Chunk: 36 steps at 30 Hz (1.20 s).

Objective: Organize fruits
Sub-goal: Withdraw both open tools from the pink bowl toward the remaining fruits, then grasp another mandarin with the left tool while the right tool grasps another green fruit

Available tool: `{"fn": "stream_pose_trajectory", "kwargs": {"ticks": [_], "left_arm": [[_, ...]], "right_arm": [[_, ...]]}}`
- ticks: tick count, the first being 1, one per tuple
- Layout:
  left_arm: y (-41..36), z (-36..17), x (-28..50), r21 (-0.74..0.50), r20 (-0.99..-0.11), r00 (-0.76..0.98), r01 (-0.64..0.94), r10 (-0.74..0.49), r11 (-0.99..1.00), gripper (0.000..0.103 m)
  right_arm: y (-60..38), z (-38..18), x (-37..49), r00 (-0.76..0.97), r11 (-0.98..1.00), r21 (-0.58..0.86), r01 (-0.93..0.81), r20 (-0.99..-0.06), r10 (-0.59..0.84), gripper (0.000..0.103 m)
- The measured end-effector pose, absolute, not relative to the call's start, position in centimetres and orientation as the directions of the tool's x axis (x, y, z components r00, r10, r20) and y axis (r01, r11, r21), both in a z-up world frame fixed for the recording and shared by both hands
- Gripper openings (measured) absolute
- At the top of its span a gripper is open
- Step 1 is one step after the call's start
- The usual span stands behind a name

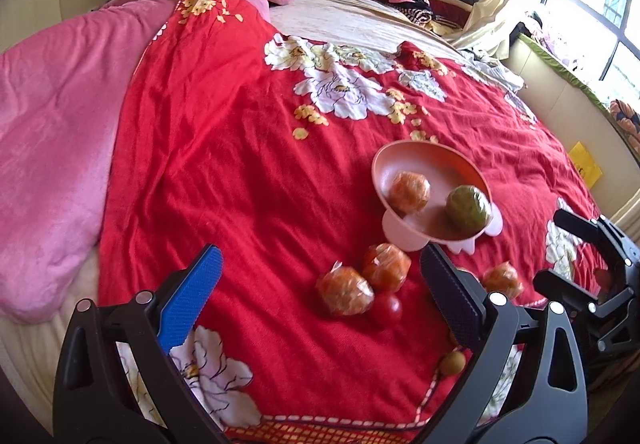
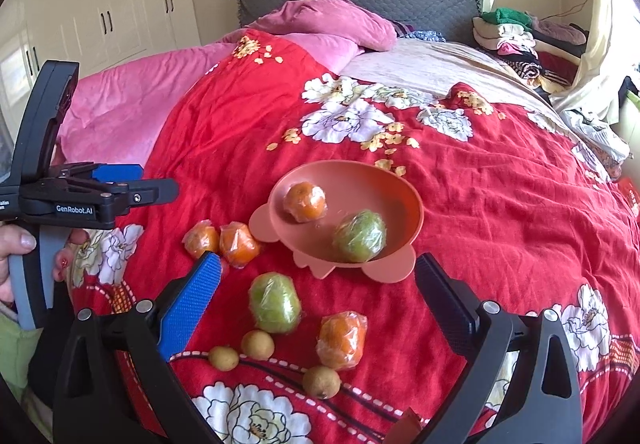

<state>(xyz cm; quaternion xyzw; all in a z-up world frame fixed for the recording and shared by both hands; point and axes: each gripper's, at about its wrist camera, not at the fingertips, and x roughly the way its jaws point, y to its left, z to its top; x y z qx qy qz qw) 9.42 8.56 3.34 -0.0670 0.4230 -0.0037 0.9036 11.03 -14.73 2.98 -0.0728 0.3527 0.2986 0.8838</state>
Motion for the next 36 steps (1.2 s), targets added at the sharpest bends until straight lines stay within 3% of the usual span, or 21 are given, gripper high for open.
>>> {"fn": "stream_pose_trajectory", "kwargs": {"ticks": [32,36], "left_arm": [[7.3,-0.3,5.7,-0.046,-0.819,0.570,0.036,-0.059,0.998,0.093],[7.0,-0.7,5.8,-0.047,-0.823,0.563,0.052,-0.068,0.998,0.089]], "right_arm": [[-13.0,1.4,8.6,0.521,0.779,0.062,-0.624,-0.710,0.474,0.097],[-12.7,1.1,8.5,0.511,0.775,0.065,-0.629,-0.716,0.475,0.097]]}}
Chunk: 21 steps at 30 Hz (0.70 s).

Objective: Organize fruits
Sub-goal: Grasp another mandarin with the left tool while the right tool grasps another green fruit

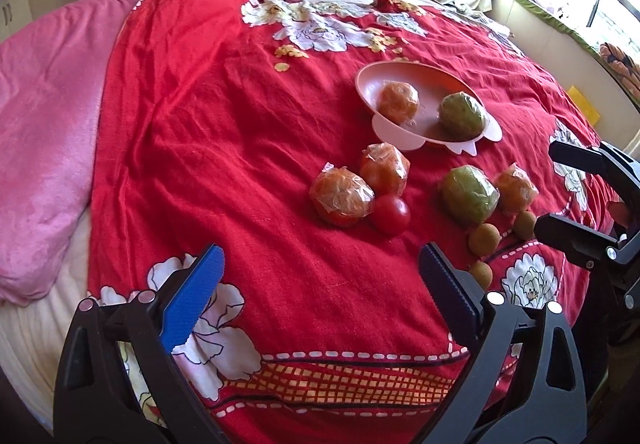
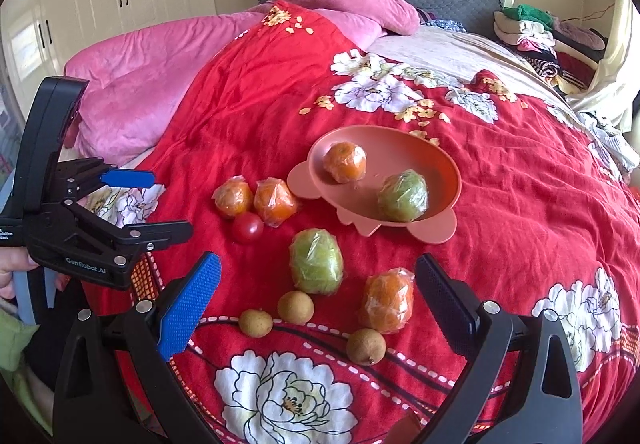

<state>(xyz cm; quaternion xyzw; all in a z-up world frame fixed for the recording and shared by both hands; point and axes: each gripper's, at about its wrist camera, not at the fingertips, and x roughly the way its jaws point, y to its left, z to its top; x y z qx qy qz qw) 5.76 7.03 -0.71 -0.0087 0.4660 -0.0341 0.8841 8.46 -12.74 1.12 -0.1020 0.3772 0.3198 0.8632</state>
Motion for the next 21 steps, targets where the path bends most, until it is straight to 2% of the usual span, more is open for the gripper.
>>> {"fn": "stream_pose_trajectory", "kwargs": {"ticks": [5,10,14,15,16,17,18,21], "left_arm": [[7.0,-1.2,6.3,-0.047,-0.832,0.550,0.062,-0.074,0.997,0.080],[7.1,-1.7,7.4,-0.046,-0.844,0.530,0.083,-0.083,0.995,0.065],[7.0,-2.1,8.2,-0.042,-0.852,0.515,0.107,-0.091,0.993,0.059],[7.0,-2.2,8.5,-0.044,-0.855,0.509,0.112,-0.095,0.993,0.056],[7.0,-2.3,8.7,-0.045,-0.856,0.508,0.112,-0.096,0.993,0.054],[7.0,-2.3,8.9,-0.046,-0.856,0.507,0.118,-0.100,0.992,0.053],[6.9,-2.2,9.2,-0.046,-0.856,0.507,0.125,-0.104,0.991,0.050],[6.9,-2.3,9.8,-0.047,-0.858,0.503,0.131,-0.107,0.990,0.050]], "right_arm": [[-12.4,0.8,8.5,0.503,0.772,0.063,-0.633,-0.724,0.472,0.097],[-12.1,0.6,8.5,0.497,0.769,0.060,-0.637,-0.729,0.470,0.097],[-11.8,0.2,8.7,0.487,0.763,0.061,-0.644,-0.736,0.470,0.096],[-11.7,0.1,8.8,0.482,0.759,0.064,-0.648,-0.738,0.472,0.094],[-11.6,0.0,8.9,0.476,0.758,0.065,-0.649,-0.743,0.471,0.083],[-11.4,-0.2,9.1,0.471,0.758,0.066,-0.649,-0.747,0.468,0.078],[-11.3,-0.3,9.2,0.463,0.754,0.070,-0.654,-0.750,0.472,0.076],[-10.8,-0.7,9.6,0.453,0.749,0.063,-0.660,-0.761,0.464,0.068]]}}
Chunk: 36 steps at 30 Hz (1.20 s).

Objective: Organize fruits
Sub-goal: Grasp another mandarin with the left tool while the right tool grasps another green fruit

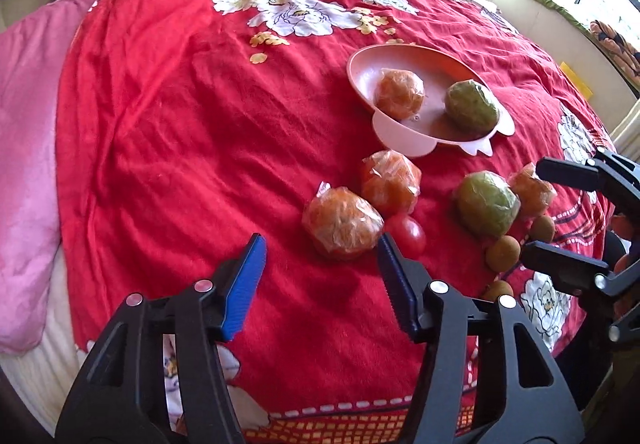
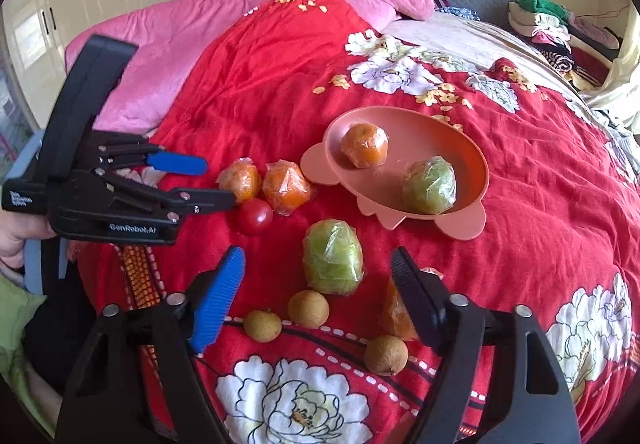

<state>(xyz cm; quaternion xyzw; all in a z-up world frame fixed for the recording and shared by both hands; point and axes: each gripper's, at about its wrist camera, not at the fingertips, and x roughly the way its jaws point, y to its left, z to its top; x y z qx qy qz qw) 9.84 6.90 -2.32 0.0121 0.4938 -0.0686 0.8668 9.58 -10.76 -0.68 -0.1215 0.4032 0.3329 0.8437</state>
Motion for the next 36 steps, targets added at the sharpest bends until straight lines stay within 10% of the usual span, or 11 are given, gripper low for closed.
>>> {"fn": "stream_pose_trajectory", "kwargs": {"ticks": [11,36], "left_arm": [[6.8,-2.9,11.1,-0.060,-0.866,0.483,0.153,-0.128,0.986,0.048],[7.3,-3.9,13.4,-0.152,-0.860,0.469,0.141,-0.201,0.978,0.032]], "right_arm": [[-9.2,-3.7,11.7,0.402,0.752,0.049,-0.657,-0.822,0.404,0.044],[-10.0,-1.9,11.8,0.411,0.749,0.127,-0.650,-0.771,0.487,0.037]]}}
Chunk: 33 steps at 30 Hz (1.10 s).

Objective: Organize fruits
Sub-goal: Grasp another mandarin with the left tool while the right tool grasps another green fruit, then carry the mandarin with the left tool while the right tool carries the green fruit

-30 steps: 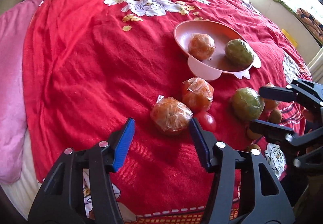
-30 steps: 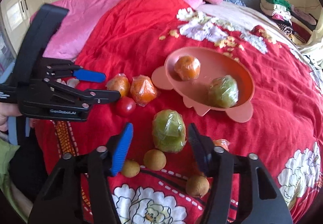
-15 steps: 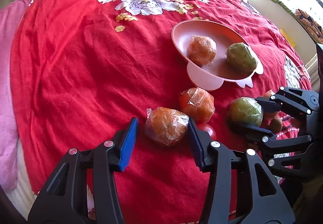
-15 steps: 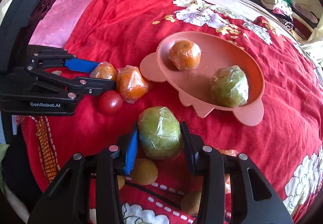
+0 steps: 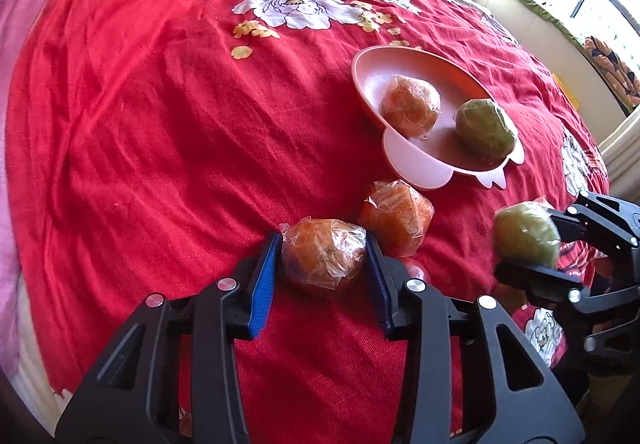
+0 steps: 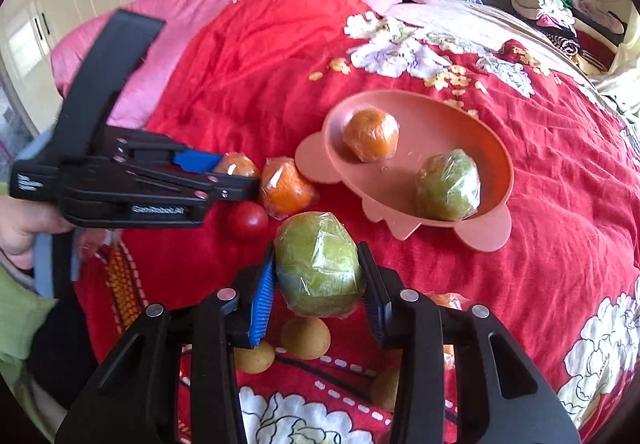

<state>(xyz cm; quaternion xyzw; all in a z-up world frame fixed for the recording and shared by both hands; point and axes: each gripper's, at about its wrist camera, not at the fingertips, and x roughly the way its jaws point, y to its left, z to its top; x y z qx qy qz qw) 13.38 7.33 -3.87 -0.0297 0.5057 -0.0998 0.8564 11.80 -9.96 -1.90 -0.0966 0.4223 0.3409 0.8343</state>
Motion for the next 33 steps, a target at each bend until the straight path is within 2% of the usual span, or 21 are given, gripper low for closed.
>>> {"fn": "stream_pose_trajectory", "kwargs": {"ticks": [16,33], "left_arm": [[6.5,0.1,11.5,-0.169,-0.819,0.531,0.139,-0.218,0.976,0.032],[3.0,2.6,13.1,-0.167,-0.794,0.558,0.183,-0.242,0.969,0.032]], "right_arm": [[-13.1,0.8,11.8,0.441,0.761,0.208,-0.615,-0.709,0.550,0.037],[-17.3,3.0,13.0,0.513,0.793,0.239,-0.560,-0.651,0.559,0.037]]}}
